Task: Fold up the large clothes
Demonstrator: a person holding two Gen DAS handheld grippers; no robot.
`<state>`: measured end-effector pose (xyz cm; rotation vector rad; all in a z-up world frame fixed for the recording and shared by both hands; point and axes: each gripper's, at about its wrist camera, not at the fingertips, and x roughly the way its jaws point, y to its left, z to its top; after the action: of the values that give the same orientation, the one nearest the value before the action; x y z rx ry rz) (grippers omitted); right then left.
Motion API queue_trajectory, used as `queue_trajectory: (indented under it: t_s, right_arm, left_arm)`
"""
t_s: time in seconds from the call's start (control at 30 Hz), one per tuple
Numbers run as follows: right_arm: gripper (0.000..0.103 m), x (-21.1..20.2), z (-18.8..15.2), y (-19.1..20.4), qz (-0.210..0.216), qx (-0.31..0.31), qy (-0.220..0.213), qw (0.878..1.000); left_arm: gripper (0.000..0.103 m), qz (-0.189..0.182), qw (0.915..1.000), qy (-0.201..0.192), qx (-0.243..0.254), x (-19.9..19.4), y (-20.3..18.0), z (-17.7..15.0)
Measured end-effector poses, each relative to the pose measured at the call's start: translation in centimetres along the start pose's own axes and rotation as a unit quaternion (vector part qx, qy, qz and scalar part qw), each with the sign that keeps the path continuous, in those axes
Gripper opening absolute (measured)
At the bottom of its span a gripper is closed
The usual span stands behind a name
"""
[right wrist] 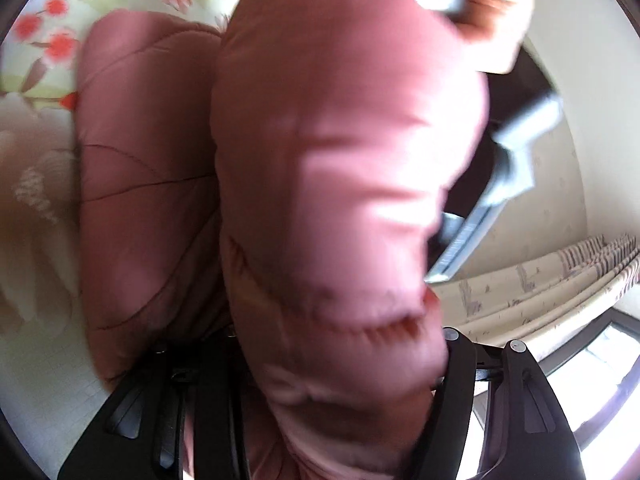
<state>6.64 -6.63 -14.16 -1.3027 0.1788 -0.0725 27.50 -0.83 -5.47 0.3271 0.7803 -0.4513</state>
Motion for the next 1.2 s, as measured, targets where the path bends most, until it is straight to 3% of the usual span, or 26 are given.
queue_trajectory:
  t_s: [0.03,0.13,0.2,0.27,0.3,0.37,0.43,0.47,0.53,0.57,0.6,0.63,0.67,0.7,0.73,0.77,0.83,0.97,1.03,1.1,1.13,1.2]
  right_arm:
    - [0.064,-0.4,-0.5,-0.2,0.008,0.000,-0.004,1.000]
    - [0.089,-2.7,-2.7,-2.1,0.056,0.035,-0.030,0.997]
    - [0.094,-4.6,-4.5,-4.3,0.126,0.093,-0.040,0.987]
    - [0.091,-5.5,-7.2,-7.7,0.210,0.191,-0.045,0.958]
    - [0.089,-5.6,-8.9,-9.8,0.257,0.255,-0.048,0.931]
    - [0.087,-4.7,-11.7,-13.2,0.305,0.355,-0.051,0.882]
    - [0.085,-3.0,-14.0,-15.9,0.319,0.436,-0.049,0.840]
    - [0.084,-4.0,-13.3,-15.6,0.323,0.466,-0.044,0.823]
    - [0.083,-4.9,-9.7,-15.5,0.324,0.505,-0.028,0.800]
    - [0.083,-3.7,-9.8,-15.6,0.329,0.510,-0.021,0.795]
    - [0.083,-2.3,-9.2,-15.5,0.341,0.507,-0.011,0.792]
    - [0.089,-1.4,-7.4,-14.4,0.358,0.486,0.012,0.797]
    - [0.093,-0.5,-6.5,-12.9,0.353,0.448,0.033,0.821]
    - [0.093,-0.7,-5.4,-10.7,0.319,0.389,0.050,0.862]
    - [0.093,-1.0,-4.3,-9.1,0.299,0.358,0.055,0.883]
    - [0.093,-1.1,-4.4,-8.4,0.288,0.348,0.059,0.890]
    - [0.094,-1.2,-4.6,-8.1,0.287,0.350,0.061,0.890]
    - [0.094,-0.2,-5.0,-8.0,0.295,0.353,0.056,0.886]
    - [0.093,-0.1,-5.2,-7.8,0.292,0.351,0.055,0.888]
    - [0.093,-1.2,-4.9,-8.1,0.295,0.351,0.053,0.887]
    - [0.093,-1.9,-3.8,-8.1,0.298,0.350,0.050,0.887]
    - [0.093,-2.0,-4.0,-8.7,0.306,0.348,0.037,0.886]
  left_arm:
    - [0.101,0.005,0.9999,-0.013,-0.003,0.1,0.3,-0.5]
    - [0.101,0.006,0.9985,-0.046,-0.029,0.2,1.0,-1.5]
    - [0.101,0.000,0.9968,-0.065,-0.046,-0.1,1.3,-2.1]
    - [0.101,-0.002,0.9956,-0.075,-0.055,-0.5,1.5,-2.5]
    - [0.101,0.001,0.9952,-0.080,-0.057,-0.7,1.4,-2.7]
    - [0.101,0.010,0.9947,-0.086,-0.056,-0.9,1.1,-2.8]
    - [0.101,0.017,0.9941,-0.091,-0.056,-1.1,0.9,-2.9]
    - [0.101,0.019,0.9939,-0.093,-0.056,-1.2,0.9,-3.0]
    - [0.101,0.022,0.9932,-0.097,-0.060,-1.5,0.9,-3.2]
    - [0.101,0.023,0.9929,-0.099,-0.062,-1.6,0.9,-3.3]
    - [0.101,0.024,0.9929,-0.099,-0.062,-1.7,0.9,-3.4]
    - [0.101,0.025,0.9934,-0.095,-0.058,-1.9,0.9,-3.4]
    - [0.101,0.029,0.9943,-0.089,-0.051,-2.1,0.8,-3.1]
    - [0.101,0.040,0.9951,-0.081,-0.039,-2.7,0.6,-2.6]
    - [0.101,0.049,0.9957,-0.074,-0.028,-3.3,0.3,-2.0]
    - [0.101,0.060,0.9955,-0.072,-0.016,-4.0,0.0,-1.3]
    - [0.101,0.108,0.9901,-0.089,-0.001,-6.1,-1.0,0.4]
    - [0.101,0.090,0.9906,-0.101,-0.023,-8.3,-2.4,4.0]
    - [0.101,0.142,0.9876,-0.061,-0.028,-6.1,-2.9,4.8]
    - [0.101,0.161,0.9855,-0.004,-0.053,-2.0,-2.1,3.7]
    - [0.101,0.160,0.9852,0.002,-0.061,-0.8,-1.7,2.8]
    - [0.101,0.170,0.9824,-0.023,-0.074,0.5,-1.2,0.8]
